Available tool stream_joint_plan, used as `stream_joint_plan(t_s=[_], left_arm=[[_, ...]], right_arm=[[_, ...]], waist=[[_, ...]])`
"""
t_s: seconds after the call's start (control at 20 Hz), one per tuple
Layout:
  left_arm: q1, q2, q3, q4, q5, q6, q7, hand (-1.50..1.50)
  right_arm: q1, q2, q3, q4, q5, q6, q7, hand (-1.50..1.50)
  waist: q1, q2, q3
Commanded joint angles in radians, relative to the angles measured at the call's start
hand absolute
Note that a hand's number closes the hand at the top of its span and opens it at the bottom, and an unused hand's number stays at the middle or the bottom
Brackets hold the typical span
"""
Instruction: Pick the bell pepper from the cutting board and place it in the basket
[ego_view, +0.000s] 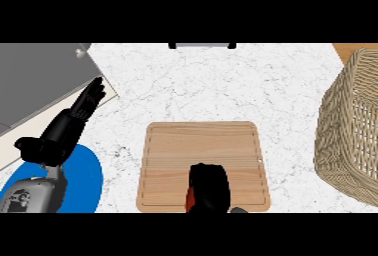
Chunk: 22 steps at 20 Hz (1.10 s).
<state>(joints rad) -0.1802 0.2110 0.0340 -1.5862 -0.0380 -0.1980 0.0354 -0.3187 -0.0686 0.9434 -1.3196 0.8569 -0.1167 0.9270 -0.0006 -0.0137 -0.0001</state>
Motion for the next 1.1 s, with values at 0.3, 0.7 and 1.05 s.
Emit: stream_joint_plan(t_s=[0.3,0.7,1.05], left_arm=[[0.058,-0.033,-0.009,-0.032,-0.037,0.034,-0.027,0.0],[0.044,0.011,0.033,-0.035,0.013,-0.02,-0.008,0.0],[0.029,-0.011,0.013,-0.075,-0.011,0.014,0.051,0.0]], right_arm=[[0.324,-0.355,-0.012,-0.445,0.13,-0.095,0.019,1.5],[0.468,-0.358,-0.063,-0.688,0.073,-0.363,-0.111,1.5],[0.508,-0.35,-0.073,-1.08,0.244,-0.377,-0.053,1.5]], waist=[[-0.009,0.01,0.0],[-0.014,0.007,0.001],[-0.023,0.002,0.0]])
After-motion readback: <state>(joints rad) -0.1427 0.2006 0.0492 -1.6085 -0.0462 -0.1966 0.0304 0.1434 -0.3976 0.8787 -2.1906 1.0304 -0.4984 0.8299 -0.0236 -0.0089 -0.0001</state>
